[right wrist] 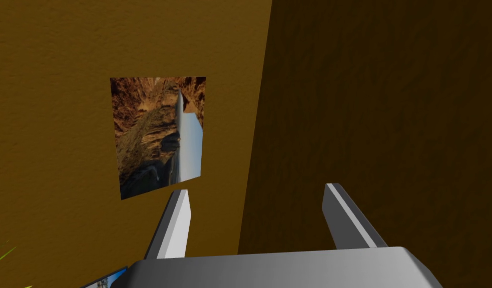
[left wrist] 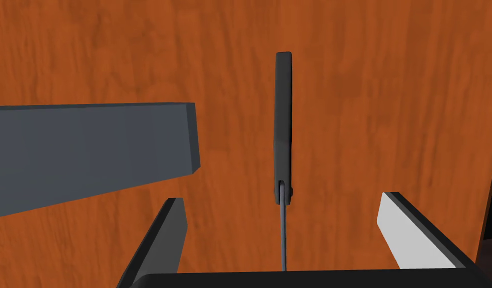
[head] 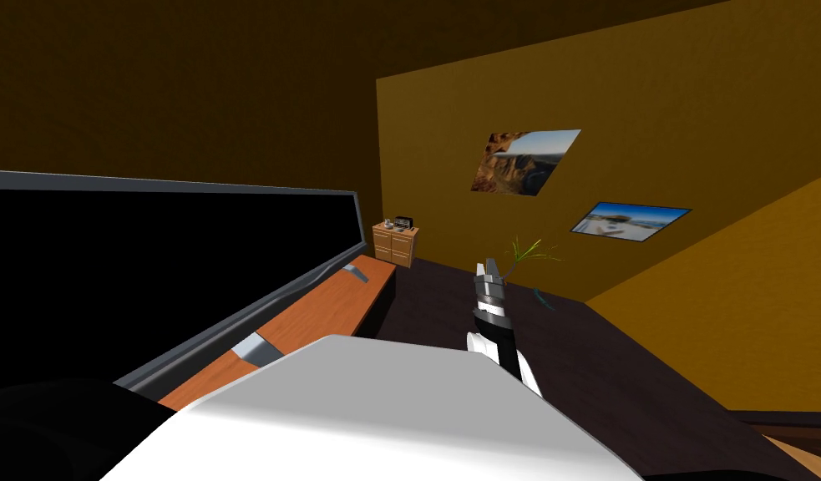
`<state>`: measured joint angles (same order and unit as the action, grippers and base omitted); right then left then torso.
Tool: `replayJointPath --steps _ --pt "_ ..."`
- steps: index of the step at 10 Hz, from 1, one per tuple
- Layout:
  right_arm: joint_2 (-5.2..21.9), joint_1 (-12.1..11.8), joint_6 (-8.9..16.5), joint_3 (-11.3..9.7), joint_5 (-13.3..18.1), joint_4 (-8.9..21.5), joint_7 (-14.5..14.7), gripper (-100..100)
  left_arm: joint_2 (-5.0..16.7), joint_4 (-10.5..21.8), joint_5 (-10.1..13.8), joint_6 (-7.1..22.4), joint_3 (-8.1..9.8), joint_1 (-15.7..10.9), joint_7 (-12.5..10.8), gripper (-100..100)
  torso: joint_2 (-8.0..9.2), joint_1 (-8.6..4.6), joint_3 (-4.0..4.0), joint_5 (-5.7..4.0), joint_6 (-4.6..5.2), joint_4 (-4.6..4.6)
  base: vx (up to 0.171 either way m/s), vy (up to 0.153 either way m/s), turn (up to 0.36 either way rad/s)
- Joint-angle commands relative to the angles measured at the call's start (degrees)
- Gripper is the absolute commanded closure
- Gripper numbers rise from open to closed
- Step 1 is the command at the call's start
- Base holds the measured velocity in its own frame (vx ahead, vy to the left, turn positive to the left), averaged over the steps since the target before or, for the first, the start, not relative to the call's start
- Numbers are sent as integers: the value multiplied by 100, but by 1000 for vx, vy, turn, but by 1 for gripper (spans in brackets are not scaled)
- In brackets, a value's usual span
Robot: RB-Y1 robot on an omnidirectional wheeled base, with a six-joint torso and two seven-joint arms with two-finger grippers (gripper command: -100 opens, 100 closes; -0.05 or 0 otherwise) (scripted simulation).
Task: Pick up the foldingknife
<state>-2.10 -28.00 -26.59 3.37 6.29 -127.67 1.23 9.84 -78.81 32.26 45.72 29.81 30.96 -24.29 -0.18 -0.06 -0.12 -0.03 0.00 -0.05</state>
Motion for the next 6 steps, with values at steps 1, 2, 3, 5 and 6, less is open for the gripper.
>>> replayJointPath --steps 1,2,3,5,6 --pt "0 0 0 0 0 0 0 0 69 135 63 180 59 -20 -59 -100 0 0 0 0 0 0 60 -3 -10" --pt "0 0 0 0 0 0 0 0 38 77 39 105 36 -7 -36 -100 -1 3 0 1 0 0 29 0 -1" --pt "0 0 0 0 0 0 0 0 44 89 45 126 40 -9 -41 0 8 3 4 1 0 2 5 0 0" --pt "0 1 0 0 0 0 0 0 -20 383 -39 -109 -31 -160 7 -100 18 8 10 2 0 4 2 8 8" --pt "0 1 0 0 0 0 0 0 -45 502 -72 -202 -59 -220 26 -100 22 5 12 2 0 5 0 0 0"
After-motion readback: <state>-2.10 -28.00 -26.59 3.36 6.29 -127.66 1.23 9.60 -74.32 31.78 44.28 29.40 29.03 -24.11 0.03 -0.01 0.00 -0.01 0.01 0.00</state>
